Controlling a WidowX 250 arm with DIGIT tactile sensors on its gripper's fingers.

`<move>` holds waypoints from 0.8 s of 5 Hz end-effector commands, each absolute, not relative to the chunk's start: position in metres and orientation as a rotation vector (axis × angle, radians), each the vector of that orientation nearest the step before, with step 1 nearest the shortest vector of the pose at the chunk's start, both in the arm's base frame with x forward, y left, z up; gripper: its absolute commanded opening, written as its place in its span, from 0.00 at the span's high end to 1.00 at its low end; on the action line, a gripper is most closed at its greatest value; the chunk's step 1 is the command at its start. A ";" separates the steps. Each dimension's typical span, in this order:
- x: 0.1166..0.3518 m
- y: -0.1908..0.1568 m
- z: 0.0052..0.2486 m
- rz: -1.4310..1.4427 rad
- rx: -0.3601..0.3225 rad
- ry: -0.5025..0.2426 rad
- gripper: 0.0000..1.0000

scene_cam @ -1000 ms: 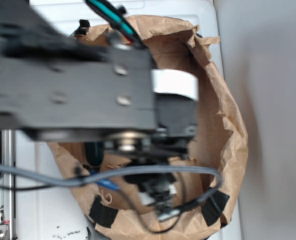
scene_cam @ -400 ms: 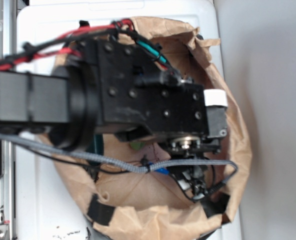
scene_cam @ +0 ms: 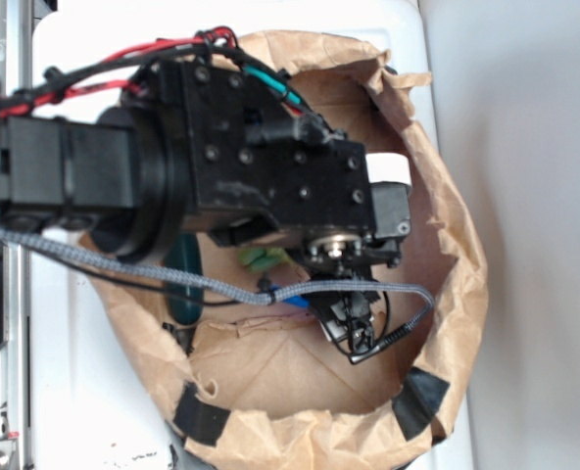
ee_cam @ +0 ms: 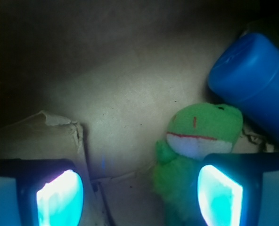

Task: Grab the green animal.

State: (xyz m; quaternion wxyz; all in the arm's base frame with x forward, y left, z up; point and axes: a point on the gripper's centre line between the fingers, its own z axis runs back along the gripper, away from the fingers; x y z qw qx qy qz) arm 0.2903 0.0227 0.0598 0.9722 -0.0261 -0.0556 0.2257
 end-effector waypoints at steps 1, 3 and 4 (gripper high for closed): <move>0.280 0.031 0.055 0.430 0.007 -0.144 0.00; 0.274 0.016 0.024 0.384 0.053 -0.100 0.42; 0.275 0.017 0.026 0.411 0.050 -0.093 1.00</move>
